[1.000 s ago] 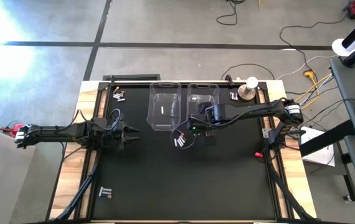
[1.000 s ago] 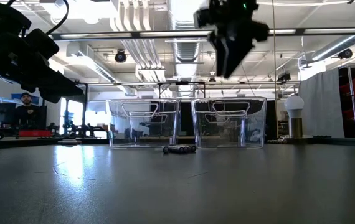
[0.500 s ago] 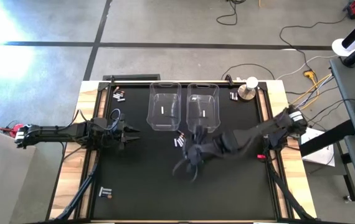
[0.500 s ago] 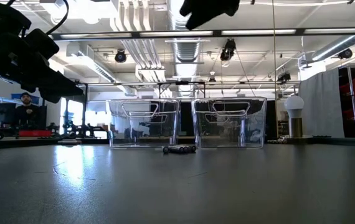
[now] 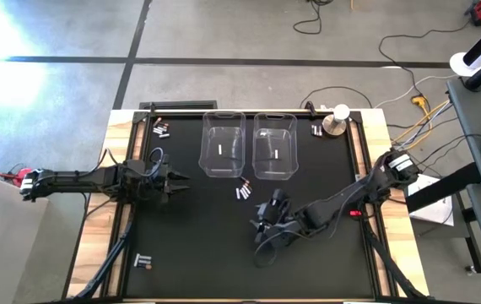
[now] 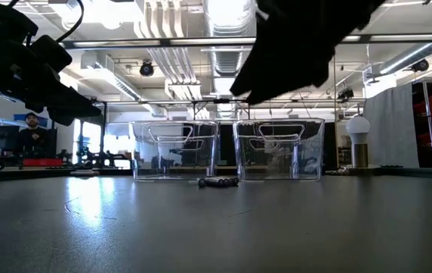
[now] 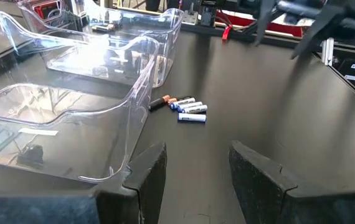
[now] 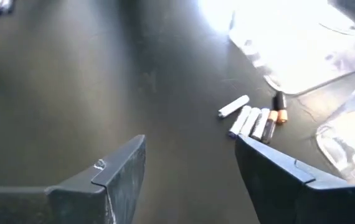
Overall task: Sort batteries
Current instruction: Put the black battery into the right transparent bin
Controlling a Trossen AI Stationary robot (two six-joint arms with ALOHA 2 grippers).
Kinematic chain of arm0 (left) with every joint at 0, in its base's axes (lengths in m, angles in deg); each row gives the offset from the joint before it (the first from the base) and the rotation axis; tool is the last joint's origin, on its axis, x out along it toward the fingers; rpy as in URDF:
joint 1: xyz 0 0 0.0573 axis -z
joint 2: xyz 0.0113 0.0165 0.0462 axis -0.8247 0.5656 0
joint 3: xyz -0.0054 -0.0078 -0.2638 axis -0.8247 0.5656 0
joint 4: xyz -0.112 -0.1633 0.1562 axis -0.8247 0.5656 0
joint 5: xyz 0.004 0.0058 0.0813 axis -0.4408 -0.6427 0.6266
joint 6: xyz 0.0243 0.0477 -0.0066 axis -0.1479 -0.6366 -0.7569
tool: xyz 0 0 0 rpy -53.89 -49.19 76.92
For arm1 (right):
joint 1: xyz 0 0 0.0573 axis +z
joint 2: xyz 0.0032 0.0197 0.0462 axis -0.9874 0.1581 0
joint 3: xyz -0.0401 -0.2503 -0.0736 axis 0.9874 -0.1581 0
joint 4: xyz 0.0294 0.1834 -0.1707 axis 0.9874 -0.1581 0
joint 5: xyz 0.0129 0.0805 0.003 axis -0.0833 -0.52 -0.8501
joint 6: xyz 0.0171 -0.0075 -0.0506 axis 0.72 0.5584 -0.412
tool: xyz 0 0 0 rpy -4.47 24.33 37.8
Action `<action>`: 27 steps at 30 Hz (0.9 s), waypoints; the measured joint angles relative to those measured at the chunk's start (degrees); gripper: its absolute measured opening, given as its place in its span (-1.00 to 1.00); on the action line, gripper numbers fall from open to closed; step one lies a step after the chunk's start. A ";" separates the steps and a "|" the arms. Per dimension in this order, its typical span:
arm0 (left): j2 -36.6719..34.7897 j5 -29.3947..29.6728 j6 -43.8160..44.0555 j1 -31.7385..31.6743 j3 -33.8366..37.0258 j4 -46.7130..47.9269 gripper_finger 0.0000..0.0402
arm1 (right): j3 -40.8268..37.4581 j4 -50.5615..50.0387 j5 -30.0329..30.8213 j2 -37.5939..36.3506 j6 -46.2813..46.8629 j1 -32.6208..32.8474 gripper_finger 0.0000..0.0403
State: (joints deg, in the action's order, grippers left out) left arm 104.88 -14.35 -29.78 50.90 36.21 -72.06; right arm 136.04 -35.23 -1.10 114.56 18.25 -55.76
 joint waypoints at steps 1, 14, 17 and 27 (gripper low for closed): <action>0.00 0.00 0.00 0.01 0.00 0.00 -0.23 | -1.36 1.75 0.27 0.06 0.86 -0.33 0.20; 0.22 0.00 -0.01 0.01 0.00 0.00 -0.23 | -8.13 14.26 12.19 2.85 -0.06 -2.52 0.10; 0.26 0.02 0.00 0.00 0.00 -0.02 -0.23 | -9.11 21.11 11.10 6.17 -0.25 -4.07 0.13; 0.37 0.01 0.00 -0.01 0.00 0.00 -0.23 | -8.82 26.63 9.18 14.46 3.59 -7.04 0.09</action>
State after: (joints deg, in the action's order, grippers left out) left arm 105.26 -14.35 -29.78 50.89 36.21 -72.06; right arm 127.22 -8.59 8.08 129.02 21.84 -62.80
